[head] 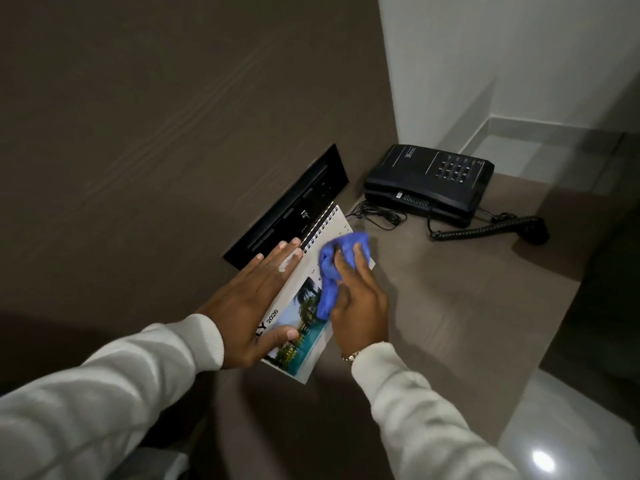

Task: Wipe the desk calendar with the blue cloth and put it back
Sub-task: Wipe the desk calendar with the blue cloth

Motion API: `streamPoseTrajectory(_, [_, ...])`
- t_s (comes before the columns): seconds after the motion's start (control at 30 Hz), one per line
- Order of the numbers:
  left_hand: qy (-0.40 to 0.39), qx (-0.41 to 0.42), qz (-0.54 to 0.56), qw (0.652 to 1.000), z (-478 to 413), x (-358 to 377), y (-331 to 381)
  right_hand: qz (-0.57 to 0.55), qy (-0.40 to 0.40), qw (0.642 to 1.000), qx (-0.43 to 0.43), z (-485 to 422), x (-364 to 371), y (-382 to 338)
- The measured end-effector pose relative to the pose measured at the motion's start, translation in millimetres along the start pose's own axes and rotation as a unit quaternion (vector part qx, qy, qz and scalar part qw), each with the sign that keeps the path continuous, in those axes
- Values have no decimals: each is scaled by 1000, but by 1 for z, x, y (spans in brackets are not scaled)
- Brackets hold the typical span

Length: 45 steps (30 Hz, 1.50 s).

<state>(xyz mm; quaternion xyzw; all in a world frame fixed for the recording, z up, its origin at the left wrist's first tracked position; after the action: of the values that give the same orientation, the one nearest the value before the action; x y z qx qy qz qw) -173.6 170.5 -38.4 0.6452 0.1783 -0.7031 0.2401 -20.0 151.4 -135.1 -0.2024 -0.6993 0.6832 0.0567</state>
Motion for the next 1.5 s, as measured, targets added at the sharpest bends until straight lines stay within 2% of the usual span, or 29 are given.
streamPoseTrajectory(0.07, [0,-7,8,1000,0,-1,1,30,-44,999,2,16,-8,13])
streamPoseTrajectory(0.17, [-4,-4,4,1000,0,-2,1,21,-103,994,-40,43,-16,14])
streamPoseTrajectory(0.23, [-6,-4,2,1000,0,-2,1,-2,-90,995,-41,54,-17,7])
streamPoseTrajectory(0.33, [-4,-3,-10,1000,-1,-2,3,-77,9,997,-5,37,-19,-7])
streamPoseTrajectory(0.4, [-5,-5,-10,1000,-1,-1,2,-80,40,996,14,12,-17,-16])
streamPoseTrajectory(0.57, [-12,-7,-6,1000,-2,-2,3,8,25,996,83,9,-2,-2])
streamPoseTrajectory(0.77, [-2,3,-6,1000,0,-2,3,18,-74,996,53,95,17,3])
streamPoseTrajectory(0.83, [-4,4,-13,1000,0,-2,4,-42,-37,996,66,102,13,2])
streamPoseTrajectory(0.9, [-6,3,-19,1000,-1,-2,5,-105,47,990,85,84,3,2])
streamPoseTrajectory(0.97, [-10,1,-21,1000,-2,-2,4,-118,99,983,102,46,-6,-1])
streamPoseTrajectory(1.07, [-13,-1,-14,1000,-2,-2,3,-81,91,987,101,-5,-9,-6])
streamPoseTrajectory(1.2, [-15,-3,0,1000,-2,-2,3,-8,74,990,122,-1,-2,6])
streamPoseTrajectory(1.37, [-9,-5,9,1000,-2,-4,5,-46,25,992,115,36,1,9])
streamPoseTrajectory(1.43, [-10,-5,0,1000,-2,-4,5,-76,50,990,111,47,-2,5])
streamPoseTrajectory(1.5, [-15,-6,-7,1000,-2,-4,6,-86,109,986,98,53,-5,-1])
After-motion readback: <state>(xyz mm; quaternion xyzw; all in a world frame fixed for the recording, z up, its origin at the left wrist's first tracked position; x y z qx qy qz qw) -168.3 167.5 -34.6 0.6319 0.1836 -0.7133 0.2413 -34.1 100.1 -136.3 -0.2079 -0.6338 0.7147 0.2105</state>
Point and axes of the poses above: each hand's wrist, its own z-axis away from the middle knuckle, its own x-axis out of the palm, y = z × x, the point moved 3 cm from there along -z, towards the middle knuckle, and after that the axes turned 8 degrees about x, right-handed, at the moved point
